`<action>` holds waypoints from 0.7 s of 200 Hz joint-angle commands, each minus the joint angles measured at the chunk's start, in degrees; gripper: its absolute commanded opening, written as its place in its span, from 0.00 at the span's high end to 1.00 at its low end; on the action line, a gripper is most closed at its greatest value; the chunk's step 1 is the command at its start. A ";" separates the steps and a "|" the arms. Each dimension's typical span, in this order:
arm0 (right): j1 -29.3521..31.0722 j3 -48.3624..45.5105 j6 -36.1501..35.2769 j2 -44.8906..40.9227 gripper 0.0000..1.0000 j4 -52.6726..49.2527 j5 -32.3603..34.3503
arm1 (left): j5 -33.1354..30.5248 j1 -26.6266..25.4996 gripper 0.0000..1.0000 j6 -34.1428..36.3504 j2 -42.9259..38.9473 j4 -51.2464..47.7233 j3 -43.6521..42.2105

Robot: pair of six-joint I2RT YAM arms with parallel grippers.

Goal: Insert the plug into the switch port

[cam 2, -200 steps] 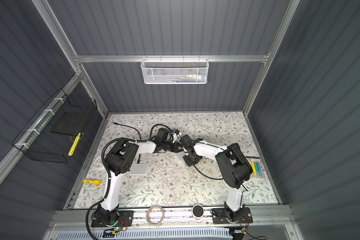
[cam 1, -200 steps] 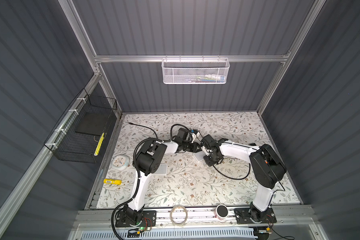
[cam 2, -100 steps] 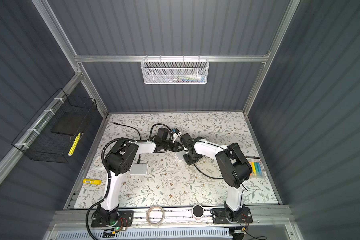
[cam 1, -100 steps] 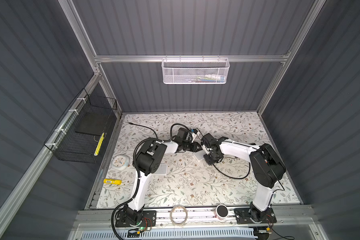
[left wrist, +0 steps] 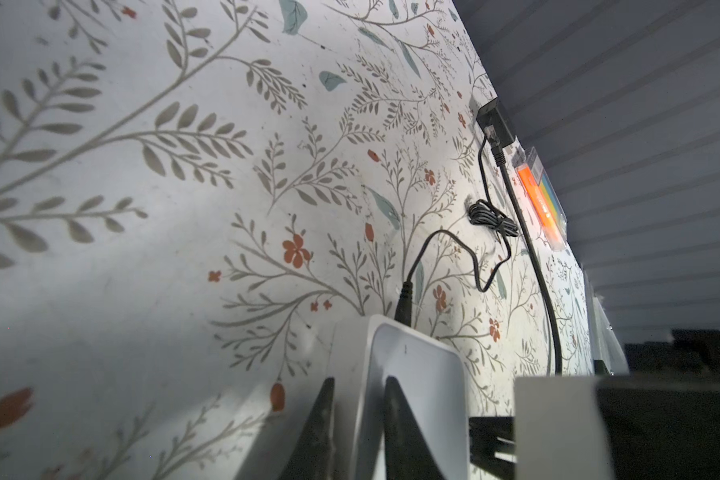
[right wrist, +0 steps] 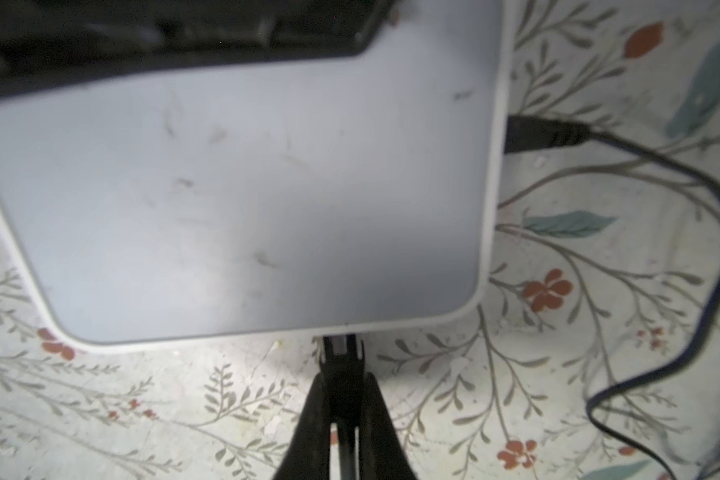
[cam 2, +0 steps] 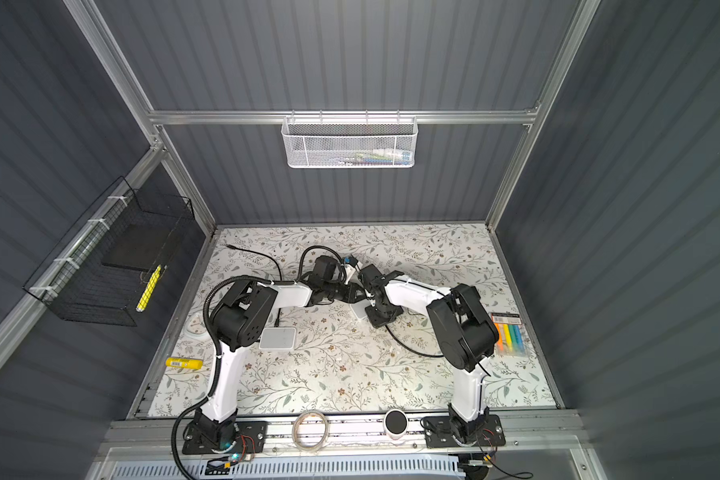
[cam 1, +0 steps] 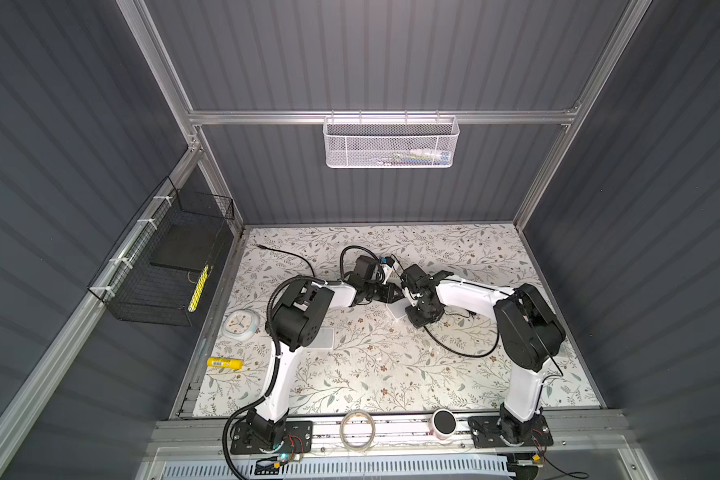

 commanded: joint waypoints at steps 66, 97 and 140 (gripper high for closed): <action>-1.05 6.80 0.24 -0.15 1.00 20.54 1.19 | 10.27 -5.35 0.80 -1.26 3.18 -9.71 -4.63; -0.98 9.74 -1.00 -0.54 1.00 17.63 1.56 | 10.48 -5.41 0.81 -1.26 3.39 -9.60 -4.38; -1.20 9.44 -0.17 1.68 1.00 19.49 -0.35 | 10.89 -5.53 0.81 -1.26 3.70 -9.55 -3.87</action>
